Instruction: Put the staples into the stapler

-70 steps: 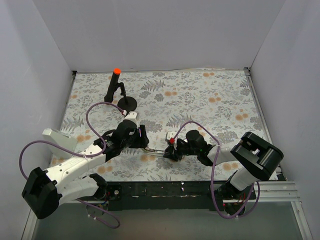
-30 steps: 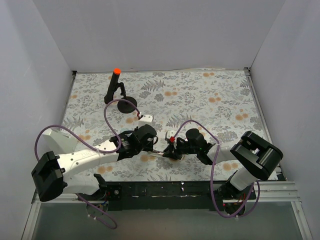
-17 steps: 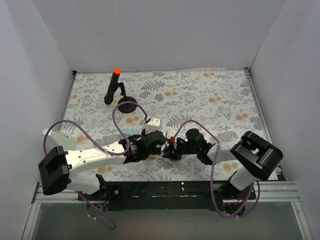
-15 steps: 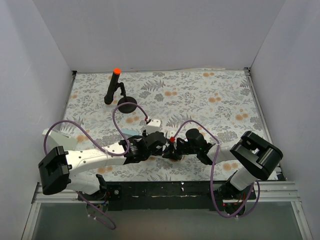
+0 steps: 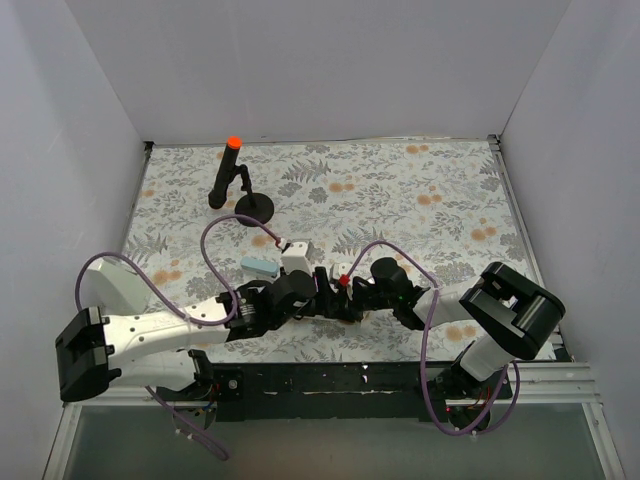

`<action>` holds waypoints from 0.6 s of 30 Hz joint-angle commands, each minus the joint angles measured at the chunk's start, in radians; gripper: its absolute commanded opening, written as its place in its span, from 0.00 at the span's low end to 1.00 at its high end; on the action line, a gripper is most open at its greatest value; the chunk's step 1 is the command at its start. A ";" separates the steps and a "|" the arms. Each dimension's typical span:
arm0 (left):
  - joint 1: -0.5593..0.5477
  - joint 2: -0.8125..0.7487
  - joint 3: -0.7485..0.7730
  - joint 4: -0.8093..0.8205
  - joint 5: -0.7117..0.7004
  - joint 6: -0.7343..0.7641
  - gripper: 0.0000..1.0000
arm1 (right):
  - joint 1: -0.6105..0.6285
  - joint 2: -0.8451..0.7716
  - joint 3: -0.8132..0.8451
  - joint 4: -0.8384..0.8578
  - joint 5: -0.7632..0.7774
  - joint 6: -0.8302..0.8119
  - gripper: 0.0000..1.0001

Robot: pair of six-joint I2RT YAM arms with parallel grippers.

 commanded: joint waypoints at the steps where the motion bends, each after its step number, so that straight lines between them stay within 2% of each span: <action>1: -0.005 -0.089 -0.012 0.025 -0.051 -0.029 0.54 | 0.009 -0.012 0.037 0.053 -0.007 -0.005 0.13; 5: 0.008 -0.135 -0.018 -0.031 -0.112 -0.018 0.59 | 0.006 -0.040 0.028 0.033 0.037 0.006 0.32; 8: 0.039 -0.189 -0.038 -0.052 -0.146 0.002 0.63 | 0.006 -0.075 0.021 -0.008 0.050 0.003 0.40; 11: 0.093 -0.261 -0.087 -0.049 -0.180 0.028 0.66 | 0.006 -0.124 0.015 -0.063 0.071 0.009 0.45; 15: 0.211 -0.353 -0.144 -0.037 -0.164 0.073 0.73 | 0.006 -0.176 0.018 -0.175 0.109 0.004 0.46; 18: 0.249 -0.411 -0.155 -0.063 -0.177 0.117 0.77 | 0.006 -0.238 0.012 -0.272 0.134 0.007 0.47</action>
